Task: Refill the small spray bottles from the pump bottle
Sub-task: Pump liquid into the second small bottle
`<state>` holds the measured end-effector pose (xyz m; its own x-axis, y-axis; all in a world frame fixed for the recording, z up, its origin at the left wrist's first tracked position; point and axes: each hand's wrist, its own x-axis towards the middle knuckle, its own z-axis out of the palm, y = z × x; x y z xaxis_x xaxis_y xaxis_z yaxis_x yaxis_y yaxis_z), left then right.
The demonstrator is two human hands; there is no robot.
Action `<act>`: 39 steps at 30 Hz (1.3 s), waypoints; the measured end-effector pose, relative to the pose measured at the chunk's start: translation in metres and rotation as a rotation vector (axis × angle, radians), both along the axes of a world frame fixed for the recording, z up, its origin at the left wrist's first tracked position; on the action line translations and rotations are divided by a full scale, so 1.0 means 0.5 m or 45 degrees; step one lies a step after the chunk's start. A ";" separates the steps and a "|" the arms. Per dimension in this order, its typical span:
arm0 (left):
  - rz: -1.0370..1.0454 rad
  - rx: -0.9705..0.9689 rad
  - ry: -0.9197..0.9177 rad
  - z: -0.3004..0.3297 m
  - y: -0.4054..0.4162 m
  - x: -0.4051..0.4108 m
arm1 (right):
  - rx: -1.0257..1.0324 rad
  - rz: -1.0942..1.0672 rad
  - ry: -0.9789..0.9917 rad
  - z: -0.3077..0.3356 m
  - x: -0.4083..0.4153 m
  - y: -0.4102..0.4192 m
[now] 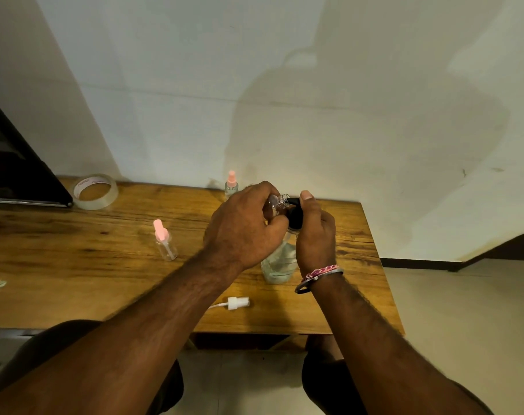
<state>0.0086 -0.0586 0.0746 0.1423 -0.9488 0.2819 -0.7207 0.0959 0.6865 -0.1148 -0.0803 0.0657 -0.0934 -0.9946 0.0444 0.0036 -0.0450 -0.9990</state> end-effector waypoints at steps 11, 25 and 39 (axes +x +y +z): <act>-0.070 0.012 0.104 -0.002 -0.004 0.005 | -0.032 0.082 -0.007 -0.009 -0.004 0.000; -0.144 0.032 0.157 -0.003 -0.003 0.012 | -0.026 0.005 0.017 -0.021 -0.004 -0.012; -0.112 -0.031 0.039 0.002 0.000 0.010 | -0.009 0.167 -0.016 -0.005 -0.015 0.002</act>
<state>0.0135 -0.0584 0.0756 0.0676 -0.9509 0.3022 -0.6875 0.1751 0.7047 -0.1224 -0.0793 0.0632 0.0364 -0.9980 0.0512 0.0227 -0.0504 -0.9985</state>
